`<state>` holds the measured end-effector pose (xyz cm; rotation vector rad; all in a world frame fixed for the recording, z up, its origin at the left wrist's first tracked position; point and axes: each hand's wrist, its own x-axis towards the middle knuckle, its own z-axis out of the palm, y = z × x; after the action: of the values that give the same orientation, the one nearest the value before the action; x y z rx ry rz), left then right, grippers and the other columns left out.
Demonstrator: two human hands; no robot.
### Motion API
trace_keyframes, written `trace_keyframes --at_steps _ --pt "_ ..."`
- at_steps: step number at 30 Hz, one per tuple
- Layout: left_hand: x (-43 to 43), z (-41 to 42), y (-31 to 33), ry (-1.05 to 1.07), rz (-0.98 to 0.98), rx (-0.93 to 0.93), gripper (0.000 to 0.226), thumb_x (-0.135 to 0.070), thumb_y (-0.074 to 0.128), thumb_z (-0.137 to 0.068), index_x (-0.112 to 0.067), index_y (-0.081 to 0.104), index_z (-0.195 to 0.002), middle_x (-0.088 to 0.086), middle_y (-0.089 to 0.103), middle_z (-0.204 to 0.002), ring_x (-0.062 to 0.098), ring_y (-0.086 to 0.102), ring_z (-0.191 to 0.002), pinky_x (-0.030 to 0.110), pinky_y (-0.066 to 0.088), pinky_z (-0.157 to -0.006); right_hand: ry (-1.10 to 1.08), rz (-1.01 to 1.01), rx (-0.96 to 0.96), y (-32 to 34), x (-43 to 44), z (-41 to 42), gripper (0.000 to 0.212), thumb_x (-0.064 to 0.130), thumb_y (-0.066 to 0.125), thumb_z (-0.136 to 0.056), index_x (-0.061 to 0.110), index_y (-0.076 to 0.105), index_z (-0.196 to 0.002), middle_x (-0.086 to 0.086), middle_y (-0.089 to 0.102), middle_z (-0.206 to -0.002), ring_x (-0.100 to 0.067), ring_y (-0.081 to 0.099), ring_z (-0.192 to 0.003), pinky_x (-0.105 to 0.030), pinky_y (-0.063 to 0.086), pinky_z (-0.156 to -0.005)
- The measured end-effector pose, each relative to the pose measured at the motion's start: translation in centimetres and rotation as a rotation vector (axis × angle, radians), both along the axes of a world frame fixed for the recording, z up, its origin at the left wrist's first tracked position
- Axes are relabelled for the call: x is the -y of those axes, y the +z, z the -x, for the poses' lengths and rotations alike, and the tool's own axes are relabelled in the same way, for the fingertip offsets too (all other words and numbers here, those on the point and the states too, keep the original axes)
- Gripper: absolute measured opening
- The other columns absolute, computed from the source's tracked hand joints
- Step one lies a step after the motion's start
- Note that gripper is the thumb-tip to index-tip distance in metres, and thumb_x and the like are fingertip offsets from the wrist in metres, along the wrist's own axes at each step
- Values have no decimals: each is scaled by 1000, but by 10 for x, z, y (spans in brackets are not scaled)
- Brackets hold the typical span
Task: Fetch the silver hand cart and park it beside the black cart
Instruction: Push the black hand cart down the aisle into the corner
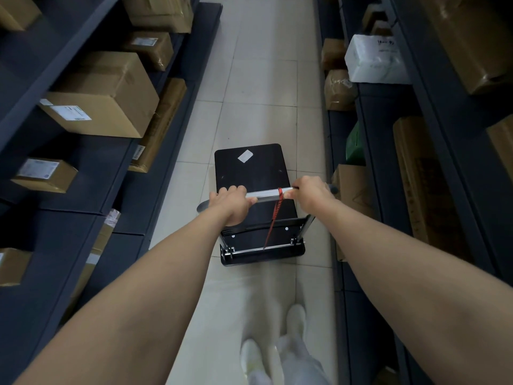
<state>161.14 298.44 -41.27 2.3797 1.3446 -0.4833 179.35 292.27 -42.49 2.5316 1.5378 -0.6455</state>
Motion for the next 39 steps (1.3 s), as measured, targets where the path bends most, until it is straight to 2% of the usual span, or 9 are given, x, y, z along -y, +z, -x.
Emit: trace_keyframes --at_steps 2,6,11,20,23,27,30,34,39 --pt "-9 -6 0 3 -1 3 40 -44 25 -102 -14 46 -116 8 53 -118 28 46 -110 41 30 -94 2 11 -13 1 -11 -6 4 22 59 -94 18 59 -95 -5 51 -86 -25 48 -86 -27 37 -53" --pt "-30 -21 0 36 -6 8 40 -45 25 -102 -15 47 -116 8 54 -116 27 46 -108 40 30 -92 36 45 -12 0 -37 -20 9 20 61 -93 18 58 -101 -7 56 -97 -26 56 -96 -31 46 -65" --pt "-53 -44 2 75 14 11 39 -44 26 -102 -15 47 -116 8 53 -118 27 45 -110 40 30 -93 -6 62 -62 -1 -69 -43 5 22 59 -94 19 55 -91 -2 45 -77 -23 49 -86 -33 46 -65" --pt "-93 -88 1 161 12 30 37 -43 28 -102 -15 47 -114 8 51 -117 26 44 -108 38 31 -89 46 98 -53 8 -118 -85 8 22 61 -93 17 54 -94 -2 45 -77 -23 50 -83 -32 45 -64" --pt "-105 -98 1 170 19 42 37 -43 28 -102 -15 47 -114 8 51 -116 27 44 -107 38 31 -92 61 74 -52 10 -129 -94 8 19 61 -92 16 56 -97 -5 54 -88 -23 55 -86 -33 48 -68" --pt "-119 -105 1 188 19 38 37 -42 27 -102 -15 48 -113 8 51 -116 28 43 -110 38 26 -101 58 51 -66 13 -141 -100 9 16 61 -92 15 58 -100 -6 54 -90 -24 54 -87 -33 51 -70" --pt "-130 -105 2 196 17 46 35 -42 27 -102 -16 48 -111 7 51 -115 27 43 -111 38 25 -102 110 68 -46 17 -149 -101 18 10 61 -91 14 57 -108 -6 54 -94 -25 51 -87 -33 46 -66" --pt "-146 -104 1 197 9 43 34 -42 27 -102 -15 48 -111 8 50 -116 28 42 -113 38 24 -102 192 83 4 25 -162 -101 25 3 58 -89 11 55 -112 -8 51 -96 -26 45 -87 -32 42 -69" --pt "-168 -104 -4 186 6 59 31 -42 26 -102 -17 46 -105 5 49 -109 27 42 -108 38 25 -102 190 70 6 25 -180 -100 24 5 58 -91 10 56 -114 -7 52 -95 -25 46 -85 -31 40 -67"
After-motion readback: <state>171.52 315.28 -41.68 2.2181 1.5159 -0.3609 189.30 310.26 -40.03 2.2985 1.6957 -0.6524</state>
